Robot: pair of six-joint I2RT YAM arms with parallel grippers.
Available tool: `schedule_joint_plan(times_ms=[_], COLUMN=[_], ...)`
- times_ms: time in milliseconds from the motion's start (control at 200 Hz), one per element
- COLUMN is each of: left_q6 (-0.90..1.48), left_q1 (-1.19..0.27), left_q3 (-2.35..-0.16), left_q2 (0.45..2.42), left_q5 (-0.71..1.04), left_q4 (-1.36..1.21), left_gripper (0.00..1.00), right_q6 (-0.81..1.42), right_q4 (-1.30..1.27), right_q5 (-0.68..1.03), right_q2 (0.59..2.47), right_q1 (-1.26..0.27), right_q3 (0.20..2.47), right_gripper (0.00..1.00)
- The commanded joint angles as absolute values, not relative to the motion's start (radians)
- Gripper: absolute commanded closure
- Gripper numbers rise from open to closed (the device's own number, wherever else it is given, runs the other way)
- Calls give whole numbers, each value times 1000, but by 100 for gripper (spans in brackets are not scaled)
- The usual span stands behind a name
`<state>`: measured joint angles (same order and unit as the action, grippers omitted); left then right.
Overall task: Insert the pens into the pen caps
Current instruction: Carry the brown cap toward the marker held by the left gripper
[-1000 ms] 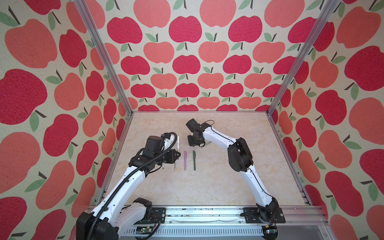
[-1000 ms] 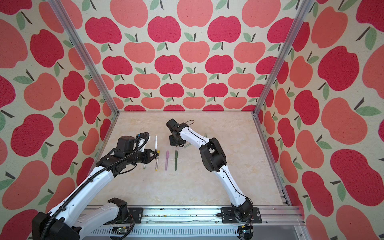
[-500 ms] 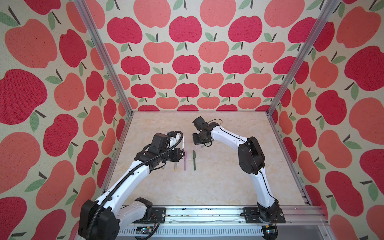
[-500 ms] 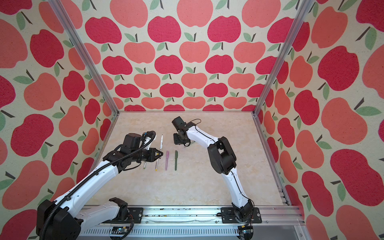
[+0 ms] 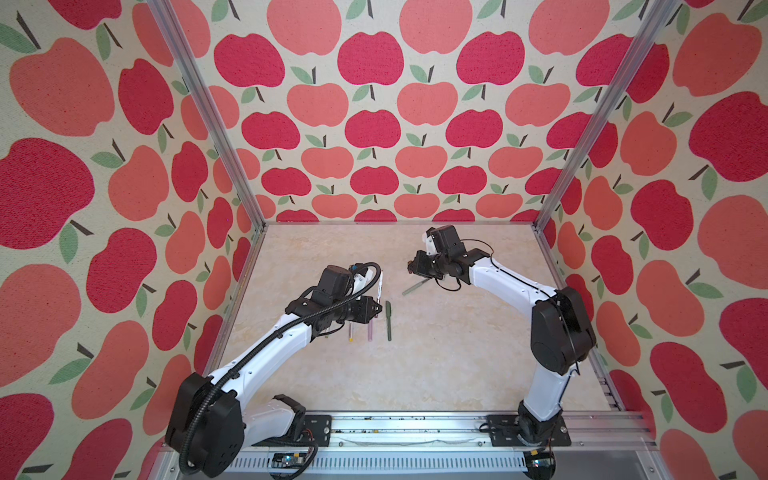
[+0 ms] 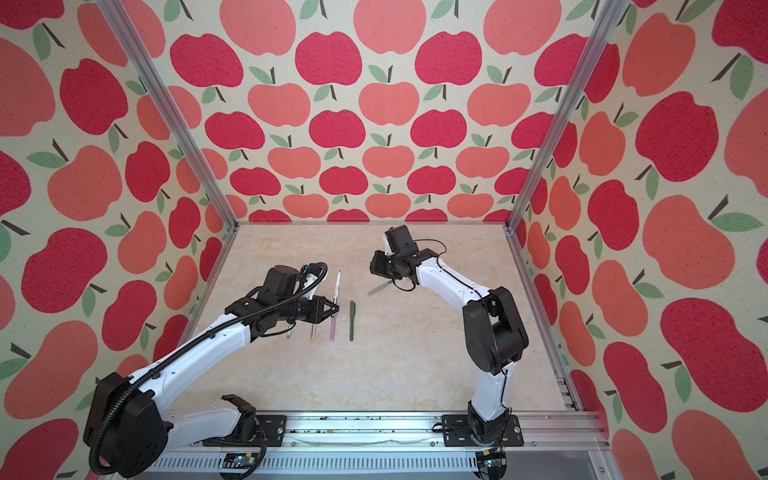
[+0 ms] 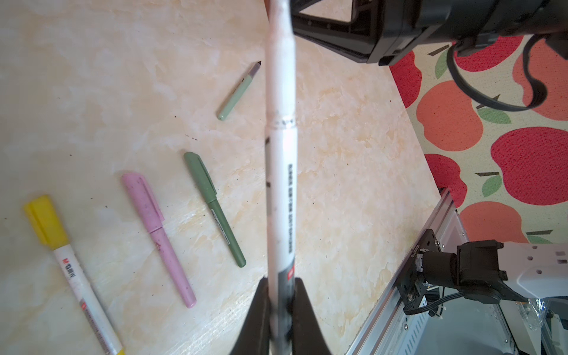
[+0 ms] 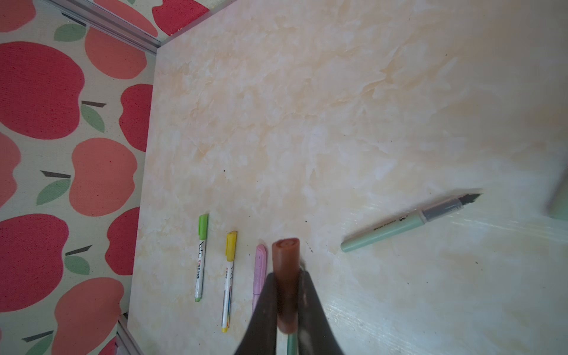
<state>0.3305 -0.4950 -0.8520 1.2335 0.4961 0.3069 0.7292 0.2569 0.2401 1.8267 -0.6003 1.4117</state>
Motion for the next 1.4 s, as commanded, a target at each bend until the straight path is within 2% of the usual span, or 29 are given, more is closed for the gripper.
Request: schedule_joint_plan(times_ms=[0,565,1396], left_q6=[351,393,390], left_q1=[-513,-548,-555], left_q3=[-892,-914,-928], left_q2=[1269,1363,1372], left_q5=[513,550,539], left_q4=[238,155,153], left_gripper=[100,100,100], right_q6=[812,937,951], right_q4=[116,-166,-183], right_q5=[350,520,561], right_q2=[1775,1691,1729], right_q1=[-597,-598,-617], right_q3=[1367,1233,1239], right_gripper=[98,98,98])
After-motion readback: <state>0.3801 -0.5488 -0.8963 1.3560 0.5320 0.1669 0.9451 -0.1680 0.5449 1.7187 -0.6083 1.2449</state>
